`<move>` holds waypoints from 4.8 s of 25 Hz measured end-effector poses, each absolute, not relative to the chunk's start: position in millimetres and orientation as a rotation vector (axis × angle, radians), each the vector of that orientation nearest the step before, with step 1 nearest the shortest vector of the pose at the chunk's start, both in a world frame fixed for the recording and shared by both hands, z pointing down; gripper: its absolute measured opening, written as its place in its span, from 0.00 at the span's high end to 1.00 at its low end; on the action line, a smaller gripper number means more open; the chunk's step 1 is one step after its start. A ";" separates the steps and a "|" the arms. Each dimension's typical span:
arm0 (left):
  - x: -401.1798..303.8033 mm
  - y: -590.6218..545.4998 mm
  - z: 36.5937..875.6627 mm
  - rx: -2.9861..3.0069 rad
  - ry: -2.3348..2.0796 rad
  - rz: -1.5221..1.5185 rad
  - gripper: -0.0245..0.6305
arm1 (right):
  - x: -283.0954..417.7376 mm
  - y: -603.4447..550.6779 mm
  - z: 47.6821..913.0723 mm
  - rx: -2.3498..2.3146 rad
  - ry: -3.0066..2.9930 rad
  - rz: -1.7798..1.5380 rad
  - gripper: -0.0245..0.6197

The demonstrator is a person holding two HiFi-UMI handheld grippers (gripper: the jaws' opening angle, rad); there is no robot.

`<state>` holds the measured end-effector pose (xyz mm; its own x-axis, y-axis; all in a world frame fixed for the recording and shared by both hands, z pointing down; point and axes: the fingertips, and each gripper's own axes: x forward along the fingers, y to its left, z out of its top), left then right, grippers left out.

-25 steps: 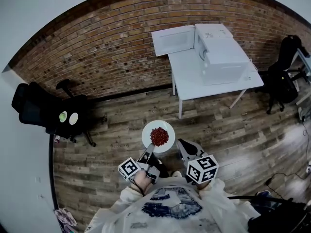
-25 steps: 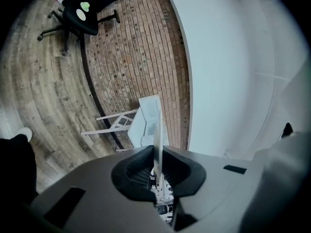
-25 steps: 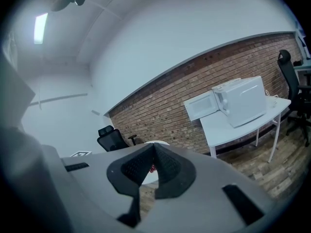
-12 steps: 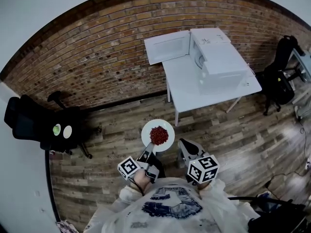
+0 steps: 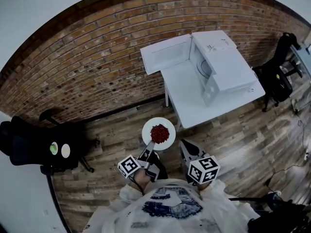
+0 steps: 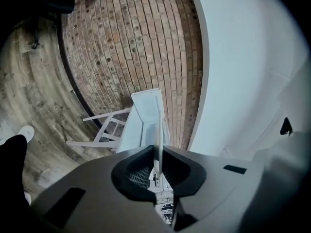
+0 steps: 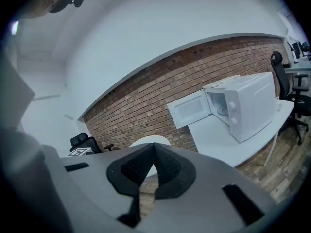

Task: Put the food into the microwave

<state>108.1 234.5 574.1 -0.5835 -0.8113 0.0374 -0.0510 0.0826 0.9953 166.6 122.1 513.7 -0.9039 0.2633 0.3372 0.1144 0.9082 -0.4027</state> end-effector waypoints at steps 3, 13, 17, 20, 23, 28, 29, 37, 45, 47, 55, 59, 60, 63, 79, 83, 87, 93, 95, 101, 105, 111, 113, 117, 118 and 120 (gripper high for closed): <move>65.5 232.5 566.7 0.891 -1.698 -1.554 0.91 | 124.6 127.3 511.8 -0.236 -2.683 0.542 0.94; -42.5 232.9 571.0 0.968 -1.609 -1.444 0.91 | 16.9 142.4 512.3 -0.094 -2.694 0.571 0.94; -69.5 230.9 571.5 0.998 -1.552 -1.444 0.91 | -6.0 143.0 511.5 -0.025 -2.699 0.576 0.94; -83.5 233.7 586.8 0.987 -1.589 -1.326 0.91 | -13.2 140.4 511.4 0.027 -2.697 0.577 0.94; -88.6 226.9 590.7 0.997 -1.570 -1.301 0.91 | -14.0 133.3 513.1 0.077 -2.688 0.581 0.94; -88.4 207.9 598.2 1.009 -1.524 -1.274 0.91 | -10.6 120.0 519.4 0.146 -2.677 0.599 0.94; -88.2 203.4 597.7 1.014 -1.509 -1.277 0.91 | -10.7 117.2 520.6 0.158 -2.675 0.605 0.94; -110.2 166.3 597.7 1.040 -1.499 -1.222 0.91 | -30.8 79.5 519.1 0.216 -2.688 0.634 0.94; -142.7 98.0 583.1 1.084 -1.427 -1.251 0.91 | -61.1 22.8 516.3 0.260 -2.701 0.665 0.94; -148.3 81.4 584.2 1.090 -1.427 -1.224 0.91 | -62.9 5.8 516.4 0.283 -2.701 0.673 0.94; -158.9 23.4 593.2 1.102 -1.448 -1.094 0.91 | -61.9 -48.9 520.9 0.350 -2.695 0.722 0.94; -159.2 -1.2 582.2 1.122 -1.428 -1.115 0.91 | -61.1 -72.1 516.9 0.366 -2.704 0.737 0.94; -160.5 -5.1 581.8 1.122 -1.434 -1.107 0.91 | -61.4 -76.7 516.2 0.369 -2.707 0.738 0.94; -163.6 -13.3 584.2 1.110 -1.450 -1.075 0.91 | -62.1 -85.7 516.3 0.375 -2.707 0.750 0.94; -190.5 -63.0 596.4 1.166 -1.305 -0.971 0.91 | -80.3 -107.1 525.2 0.572 -2.658 0.814 0.94; -201.9 -72.4 602.4 1.181 -1.247 -0.938 0.91 | -89.1 -106.6 525.0 0.659 -2.643 0.815 0.94; -212.9 -78.9 615.1 1.187 -1.219 -0.877 0.91 | -94.2 -104.9 526.9 0.744 -2.620 0.820 0.94; -228.0 -95.7 631.5 1.188 -1.172 -0.861 0.91 | -101.4 -99.8 526.0 0.845 -2.599 0.811 0.94; -232.3 -101.8 634.3 1.195 -1.156 -0.853 0.91 | -103.7 -98.6 525.1 0.865 -2.592 0.808 0.94; -241.4 -122.2 646.2 1.219 -1.137 -0.827 0.91 | -100.9 -95.9 525.8 0.929 -2.566 0.802 0.94; -245.6 -136.2 656.9 1.217 -1.140 -0.808 0.91 | -97.7 -96.5 525.6 0.979 -2.557 0.805 0.94; -248.5 -165.4 677.4 1.190 -1.129 -0.804 0.91 | -93.4 -99.4 525.3 1.025 -2.537 0.796 0.94; -249.7 -176.0 679.6 1.194 -1.124 -0.802 0.91 | -90.7 -100.7 525.9 1.042 -2.529 0.794 0.94; -250.3 -195.1 682.4 1.195 -1.116 -0.805 0.91 | -84.5 -105.1 526.1 1.081 -2.517 0.794 0.94; -250.6 -198.6 683.7 1.194 -1.116 -0.802 0.91 | -83.8 -106.1 525.9 1.087 -2.515 0.794 0.94; -251.3 -204.0 687.6 1.192 -1.121 -0.793 0.91 | -83.2 -107.7 525.9 1.095 -2.514 0.794 0.94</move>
